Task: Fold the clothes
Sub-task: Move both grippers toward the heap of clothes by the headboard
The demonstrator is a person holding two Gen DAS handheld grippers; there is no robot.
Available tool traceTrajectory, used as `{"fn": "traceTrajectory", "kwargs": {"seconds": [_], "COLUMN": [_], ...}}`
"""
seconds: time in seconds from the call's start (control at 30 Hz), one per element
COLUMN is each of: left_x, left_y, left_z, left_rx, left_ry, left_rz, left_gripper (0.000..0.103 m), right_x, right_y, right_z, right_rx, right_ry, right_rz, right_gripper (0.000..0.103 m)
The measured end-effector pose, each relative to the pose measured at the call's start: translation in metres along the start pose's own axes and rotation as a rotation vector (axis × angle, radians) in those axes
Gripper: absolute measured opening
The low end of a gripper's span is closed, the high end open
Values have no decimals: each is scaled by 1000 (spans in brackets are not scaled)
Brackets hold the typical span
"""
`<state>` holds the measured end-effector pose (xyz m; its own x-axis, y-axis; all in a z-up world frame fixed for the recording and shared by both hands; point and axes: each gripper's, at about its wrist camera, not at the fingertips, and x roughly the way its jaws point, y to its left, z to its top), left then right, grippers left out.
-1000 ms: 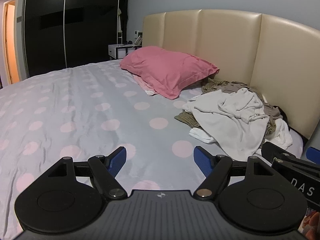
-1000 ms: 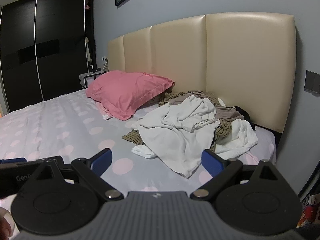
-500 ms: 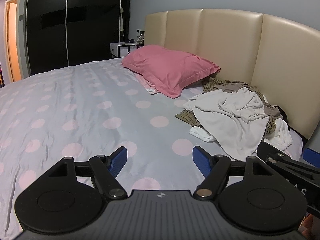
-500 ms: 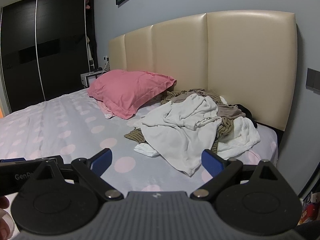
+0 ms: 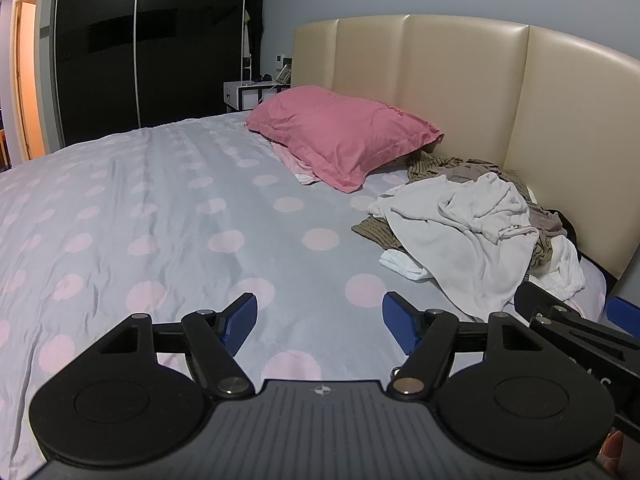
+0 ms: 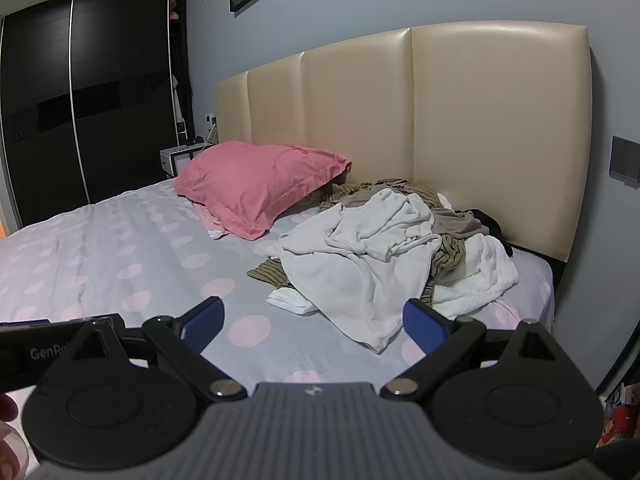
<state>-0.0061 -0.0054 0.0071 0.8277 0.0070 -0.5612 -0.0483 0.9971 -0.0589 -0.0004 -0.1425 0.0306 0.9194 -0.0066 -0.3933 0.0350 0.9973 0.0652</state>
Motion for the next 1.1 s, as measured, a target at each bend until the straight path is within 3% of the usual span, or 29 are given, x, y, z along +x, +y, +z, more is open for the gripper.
{"fn": "traceTrajectory", "kwargs": {"seconds": [1.1], "left_x": [7], "left_y": [0], "left_z": [-5], "left_rx": [-32], "left_ry": [71], "left_rz": [43], "left_gripper": [64], "right_x": [7], "right_y": [4], "right_z": [-3], "right_rx": [-31], "right_ry": [26], "right_rz": [4], "right_gripper": [97]}}
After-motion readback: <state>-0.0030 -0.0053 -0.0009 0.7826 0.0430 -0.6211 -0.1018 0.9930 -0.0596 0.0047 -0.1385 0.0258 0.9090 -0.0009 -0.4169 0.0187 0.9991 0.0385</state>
